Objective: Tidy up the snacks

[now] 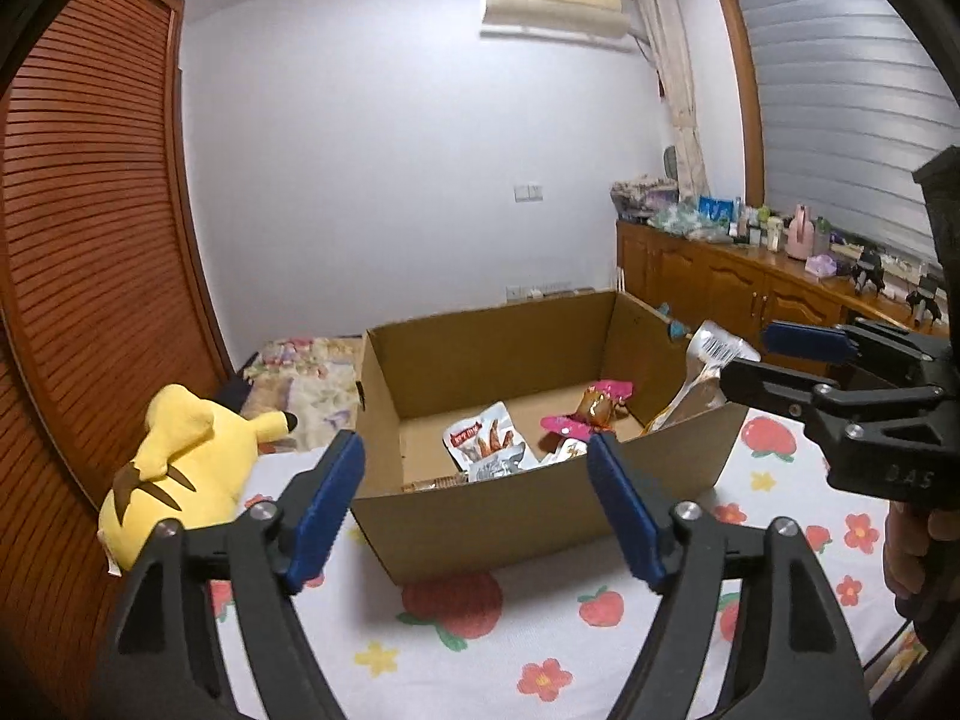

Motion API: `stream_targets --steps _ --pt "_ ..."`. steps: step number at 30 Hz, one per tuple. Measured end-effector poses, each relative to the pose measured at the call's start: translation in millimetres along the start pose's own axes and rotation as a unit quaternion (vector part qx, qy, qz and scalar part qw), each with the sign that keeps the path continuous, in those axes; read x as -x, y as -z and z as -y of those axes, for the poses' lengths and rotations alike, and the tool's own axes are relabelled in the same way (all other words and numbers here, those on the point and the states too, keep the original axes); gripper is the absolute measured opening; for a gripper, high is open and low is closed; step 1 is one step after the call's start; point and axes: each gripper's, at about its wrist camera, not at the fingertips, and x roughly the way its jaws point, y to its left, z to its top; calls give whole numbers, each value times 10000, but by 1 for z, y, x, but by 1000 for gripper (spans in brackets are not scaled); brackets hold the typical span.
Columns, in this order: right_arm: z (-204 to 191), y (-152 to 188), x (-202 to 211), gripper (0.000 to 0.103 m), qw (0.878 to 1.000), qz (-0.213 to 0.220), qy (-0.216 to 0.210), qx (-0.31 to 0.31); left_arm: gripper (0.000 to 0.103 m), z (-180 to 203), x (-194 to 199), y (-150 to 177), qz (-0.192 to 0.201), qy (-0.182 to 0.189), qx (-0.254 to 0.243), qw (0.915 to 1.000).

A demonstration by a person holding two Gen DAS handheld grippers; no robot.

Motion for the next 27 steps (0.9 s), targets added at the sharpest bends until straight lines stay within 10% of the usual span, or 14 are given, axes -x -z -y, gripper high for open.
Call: stream_targets --steps 27 --pt "-8 41 84 101 9963 400 655 -382 91 19 66 32 219 -169 178 9995"
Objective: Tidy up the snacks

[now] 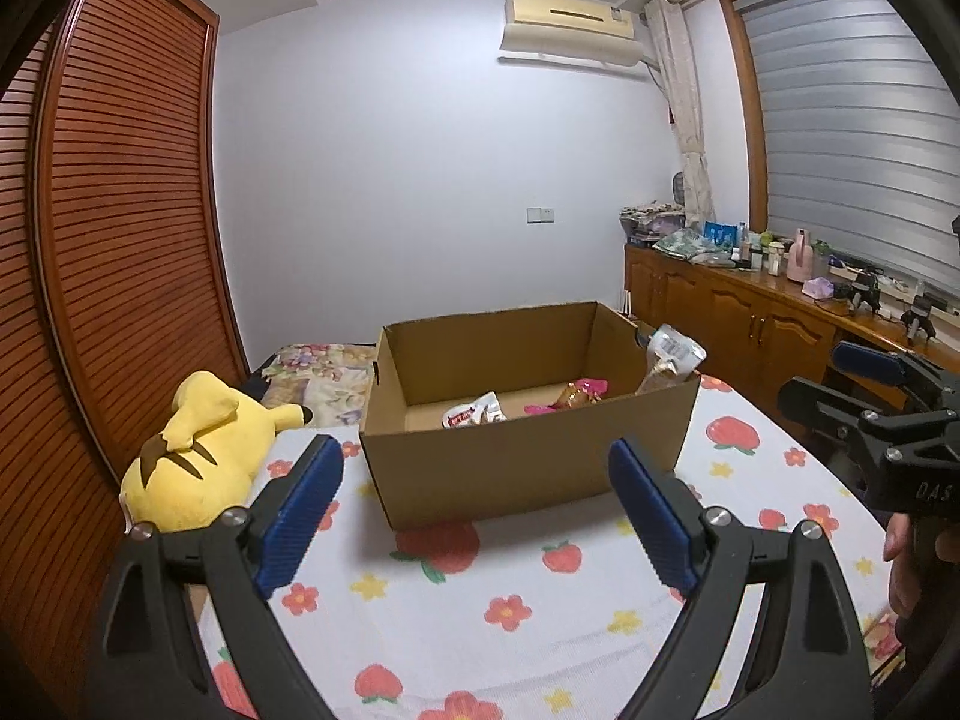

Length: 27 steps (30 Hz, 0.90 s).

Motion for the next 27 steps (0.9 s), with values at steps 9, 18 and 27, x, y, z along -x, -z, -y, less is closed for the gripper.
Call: stream_targets --steps 9,18,27 --pt "9 14 15 101 9999 -1 90 -112 91 7 8 12 -54 62 65 9999" --pt "12 17 19 101 9999 3 99 -128 91 8 13 15 -78 54 87 9999" --pt "9 19 22 101 9999 21 100 -104 91 6 14 17 -93 43 103 9999"
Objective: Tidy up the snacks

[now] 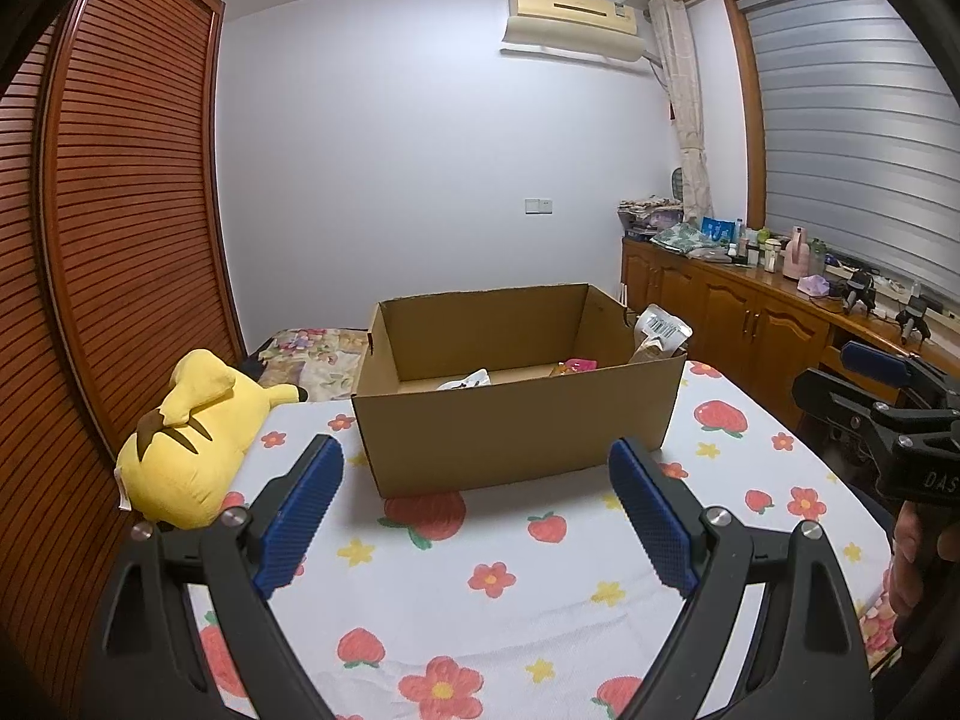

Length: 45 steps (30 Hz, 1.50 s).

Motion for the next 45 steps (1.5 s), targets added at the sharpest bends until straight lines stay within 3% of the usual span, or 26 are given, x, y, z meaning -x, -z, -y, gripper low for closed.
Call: stream_targets --steps 45 --pt "-2 2 1 101 10000 15 -1 -11 92 -1 13 -4 55 -42 9 10000"
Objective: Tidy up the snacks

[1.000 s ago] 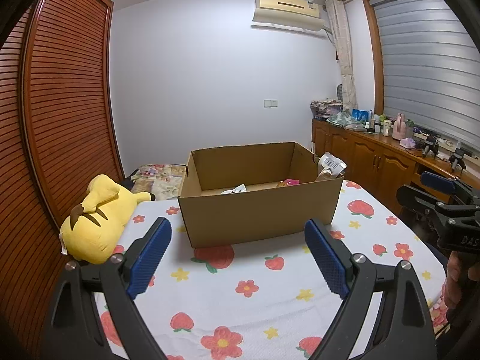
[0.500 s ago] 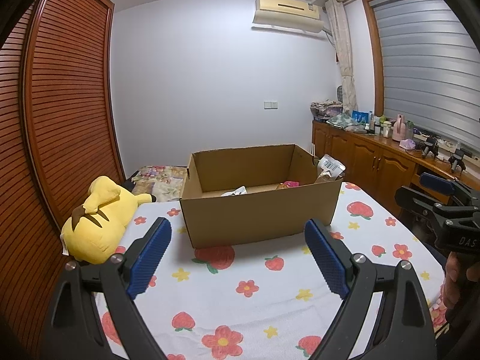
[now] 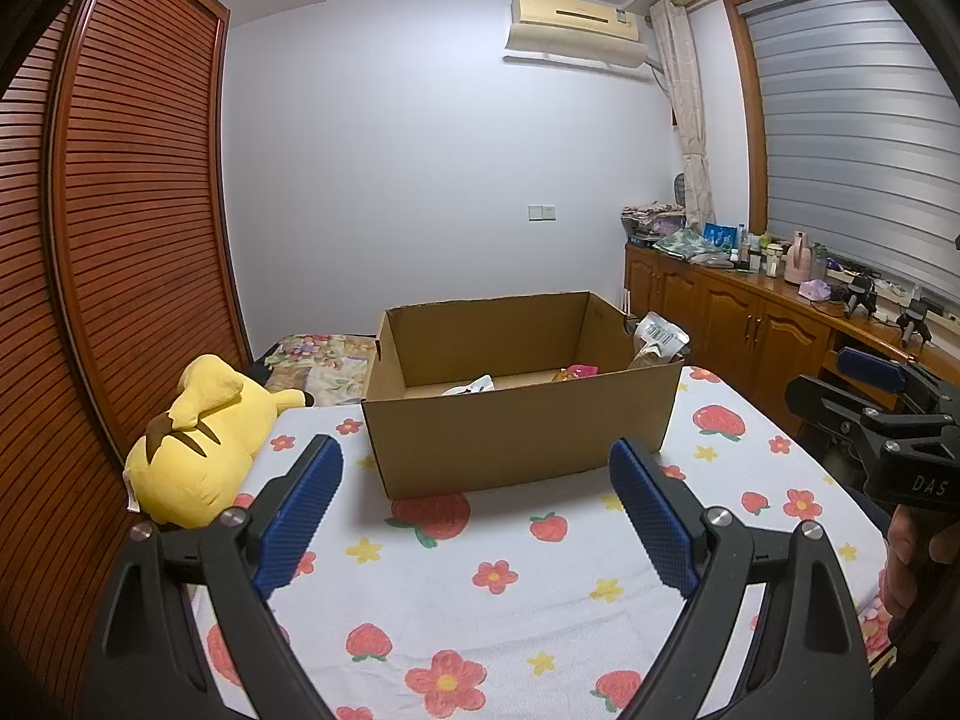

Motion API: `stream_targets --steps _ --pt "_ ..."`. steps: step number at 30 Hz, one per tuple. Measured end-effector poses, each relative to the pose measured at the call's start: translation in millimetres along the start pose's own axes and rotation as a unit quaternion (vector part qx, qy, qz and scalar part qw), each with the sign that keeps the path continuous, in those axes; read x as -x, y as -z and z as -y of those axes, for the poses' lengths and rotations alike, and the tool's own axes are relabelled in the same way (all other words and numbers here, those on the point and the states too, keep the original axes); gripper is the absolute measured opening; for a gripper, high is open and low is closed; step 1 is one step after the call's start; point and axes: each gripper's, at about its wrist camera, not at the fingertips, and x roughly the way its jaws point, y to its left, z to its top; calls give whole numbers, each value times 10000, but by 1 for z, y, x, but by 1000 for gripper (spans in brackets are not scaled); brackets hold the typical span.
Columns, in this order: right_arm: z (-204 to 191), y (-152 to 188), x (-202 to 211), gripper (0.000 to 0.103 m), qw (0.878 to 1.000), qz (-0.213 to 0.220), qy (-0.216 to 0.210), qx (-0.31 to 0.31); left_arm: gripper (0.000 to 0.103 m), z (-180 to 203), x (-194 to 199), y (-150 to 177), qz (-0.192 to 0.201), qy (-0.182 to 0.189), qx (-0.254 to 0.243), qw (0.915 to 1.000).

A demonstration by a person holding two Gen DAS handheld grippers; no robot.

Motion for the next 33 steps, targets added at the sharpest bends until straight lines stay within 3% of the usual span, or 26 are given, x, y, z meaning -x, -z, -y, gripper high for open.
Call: stream_targets --steps 33 --pt "-3 1 -1 101 10000 13 1 -7 93 2 2 0 32 2 16 10000"
